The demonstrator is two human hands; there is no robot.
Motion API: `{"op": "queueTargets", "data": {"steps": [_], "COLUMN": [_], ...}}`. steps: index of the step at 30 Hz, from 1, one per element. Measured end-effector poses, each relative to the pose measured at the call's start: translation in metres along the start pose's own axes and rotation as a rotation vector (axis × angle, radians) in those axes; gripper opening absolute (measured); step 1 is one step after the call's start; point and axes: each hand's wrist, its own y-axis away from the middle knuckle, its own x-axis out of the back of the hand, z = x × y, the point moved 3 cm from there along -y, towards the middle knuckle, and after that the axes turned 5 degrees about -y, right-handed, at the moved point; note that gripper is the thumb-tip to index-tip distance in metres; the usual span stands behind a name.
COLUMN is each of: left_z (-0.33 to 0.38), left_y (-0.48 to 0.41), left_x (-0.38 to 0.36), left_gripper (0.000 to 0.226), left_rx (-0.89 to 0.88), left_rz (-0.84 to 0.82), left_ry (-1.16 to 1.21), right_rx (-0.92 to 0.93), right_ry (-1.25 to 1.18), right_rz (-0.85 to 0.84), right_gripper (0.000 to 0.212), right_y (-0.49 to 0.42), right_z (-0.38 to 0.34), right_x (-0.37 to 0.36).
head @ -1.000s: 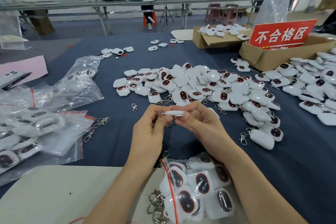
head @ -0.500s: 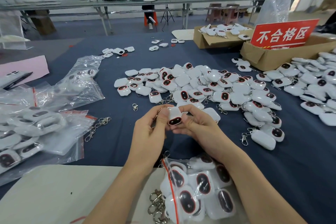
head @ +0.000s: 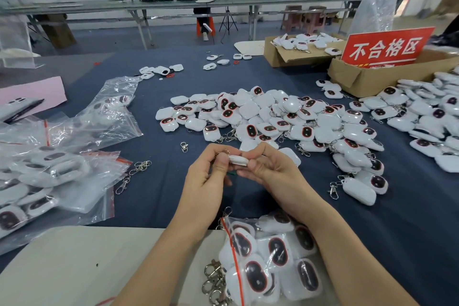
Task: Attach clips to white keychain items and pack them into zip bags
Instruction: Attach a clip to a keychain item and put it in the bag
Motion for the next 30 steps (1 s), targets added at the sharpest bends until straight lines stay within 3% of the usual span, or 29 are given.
{"op": "queueTargets", "data": {"steps": [8, 13, 23, 30], "left_z": [-0.006, -0.012, -0.015, -0.015], "left_y": [-0.002, -0.003, -0.003, -0.004], "left_x": [-0.002, -0.004, -0.005, -0.006], "left_gripper": [0.016, 0.015, 0.016, 0.02], "left_rx": [0.056, 0.105, 0.123, 0.12], "left_rz": [0.038, -0.015, -0.065, -0.05], "left_ry": [-0.018, -0.039, -0.053, -0.006], "right_rx": [0.009, 0.05, 0.058, 0.021], "right_ry": [0.044, 0.099, 0.136, 0.03], "right_rz": [0.101, 0.126, 0.129, 0.08], "right_gripper": [0.015, 0.027, 0.03, 0.032], "right_y": [-0.001, 0.0, 0.001, 0.0], "right_z": [-0.002, -0.005, -0.005, -0.005], "right_x": [0.003, 0.003, 0.005, 0.002]}}
